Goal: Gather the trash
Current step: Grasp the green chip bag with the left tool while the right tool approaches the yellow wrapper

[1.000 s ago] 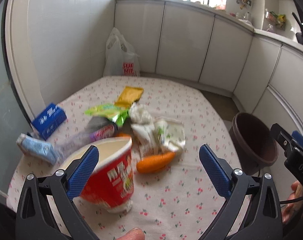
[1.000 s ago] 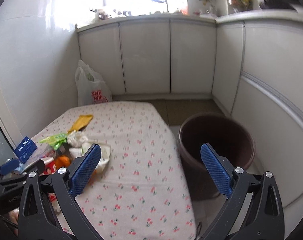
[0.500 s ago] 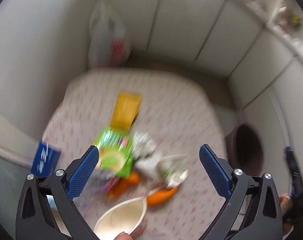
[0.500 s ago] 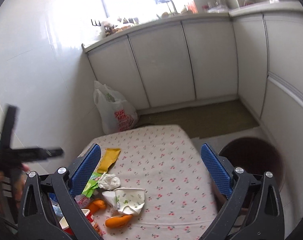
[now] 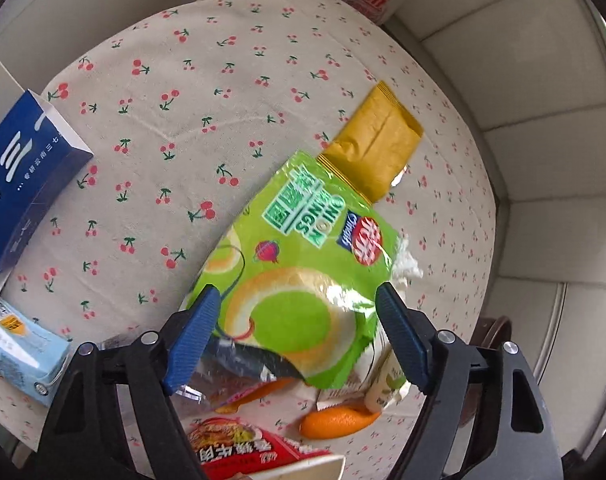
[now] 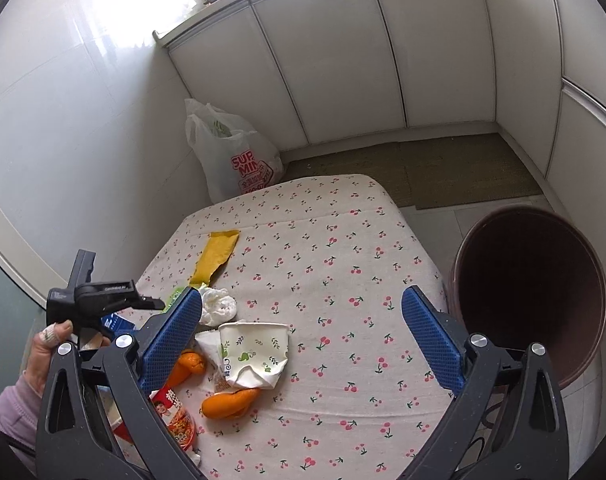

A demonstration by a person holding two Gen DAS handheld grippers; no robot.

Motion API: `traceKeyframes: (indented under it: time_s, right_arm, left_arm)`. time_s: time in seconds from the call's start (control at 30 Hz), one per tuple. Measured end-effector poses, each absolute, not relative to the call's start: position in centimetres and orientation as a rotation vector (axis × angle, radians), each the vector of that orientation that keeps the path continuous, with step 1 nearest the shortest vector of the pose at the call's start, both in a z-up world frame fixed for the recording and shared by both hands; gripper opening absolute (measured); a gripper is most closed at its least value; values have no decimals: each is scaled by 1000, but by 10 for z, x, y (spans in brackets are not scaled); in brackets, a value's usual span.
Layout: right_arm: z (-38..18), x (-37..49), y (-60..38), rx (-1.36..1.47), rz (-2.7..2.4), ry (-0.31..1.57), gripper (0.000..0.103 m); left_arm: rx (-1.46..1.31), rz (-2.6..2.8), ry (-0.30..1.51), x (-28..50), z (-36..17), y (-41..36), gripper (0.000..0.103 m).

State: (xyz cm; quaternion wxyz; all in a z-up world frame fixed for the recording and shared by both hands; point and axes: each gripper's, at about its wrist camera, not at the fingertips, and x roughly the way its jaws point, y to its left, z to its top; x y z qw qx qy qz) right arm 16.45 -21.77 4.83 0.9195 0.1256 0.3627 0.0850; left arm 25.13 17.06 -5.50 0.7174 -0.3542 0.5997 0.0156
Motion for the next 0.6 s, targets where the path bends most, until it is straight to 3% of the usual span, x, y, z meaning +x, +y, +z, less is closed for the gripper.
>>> traceKeyframes:
  time_s: [0.13,0.23,0.5,0.6]
  right_arm:
    - [47,166,-212,247,184,756,96]
    - [44,168,-213,255,186,769,96]
    - [36,173,-206,254,193,799,96]
    - [33,173,-202,235,192,802,96]
  left_arm:
    - [-801,126,1234,251,-52,191,79]
    - [-825,143,1235,249,-57,203,87]
    - [-1086,53,1262,249,-91,208,86]
    - [-1101,65,1244,244,-95,210,61]
